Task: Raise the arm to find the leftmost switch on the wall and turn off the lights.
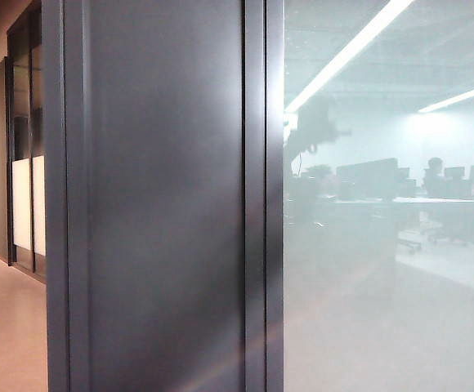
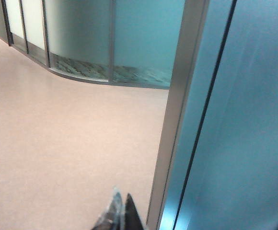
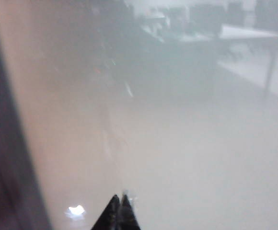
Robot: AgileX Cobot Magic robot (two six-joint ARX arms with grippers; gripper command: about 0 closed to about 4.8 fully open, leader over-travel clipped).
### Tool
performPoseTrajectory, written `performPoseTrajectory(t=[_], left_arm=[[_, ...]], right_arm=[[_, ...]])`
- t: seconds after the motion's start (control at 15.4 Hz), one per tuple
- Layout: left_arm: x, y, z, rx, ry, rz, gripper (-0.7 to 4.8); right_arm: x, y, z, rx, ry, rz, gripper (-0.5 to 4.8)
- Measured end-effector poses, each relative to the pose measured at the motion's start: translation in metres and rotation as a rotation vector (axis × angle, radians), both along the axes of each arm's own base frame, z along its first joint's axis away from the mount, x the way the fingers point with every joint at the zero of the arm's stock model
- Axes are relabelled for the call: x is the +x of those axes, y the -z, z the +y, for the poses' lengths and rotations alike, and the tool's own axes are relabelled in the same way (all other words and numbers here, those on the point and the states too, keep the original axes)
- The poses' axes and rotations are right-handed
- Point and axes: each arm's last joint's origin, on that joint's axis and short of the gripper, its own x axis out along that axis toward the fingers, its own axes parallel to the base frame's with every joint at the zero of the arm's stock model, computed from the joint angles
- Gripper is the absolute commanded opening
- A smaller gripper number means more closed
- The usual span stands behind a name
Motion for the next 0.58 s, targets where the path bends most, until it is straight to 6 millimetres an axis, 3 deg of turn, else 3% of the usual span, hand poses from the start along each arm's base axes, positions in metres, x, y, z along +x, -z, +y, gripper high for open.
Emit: performPoseTrajectory(t=[0.26, 0.58], left_arm=[[0.0, 0.0, 0.0, 0.0, 0.0, 0.0, -0.05], [0.0, 0.0, 0.0, 0.0, 0.001, 0.0, -0.05]], right_arm=[[0.022, 0.065, -0.005, 0.053, 0.062, 0.05, -0.01], [0.03, 0.083, -0.005, 0.078, 0.038, -0.029, -0.01]])
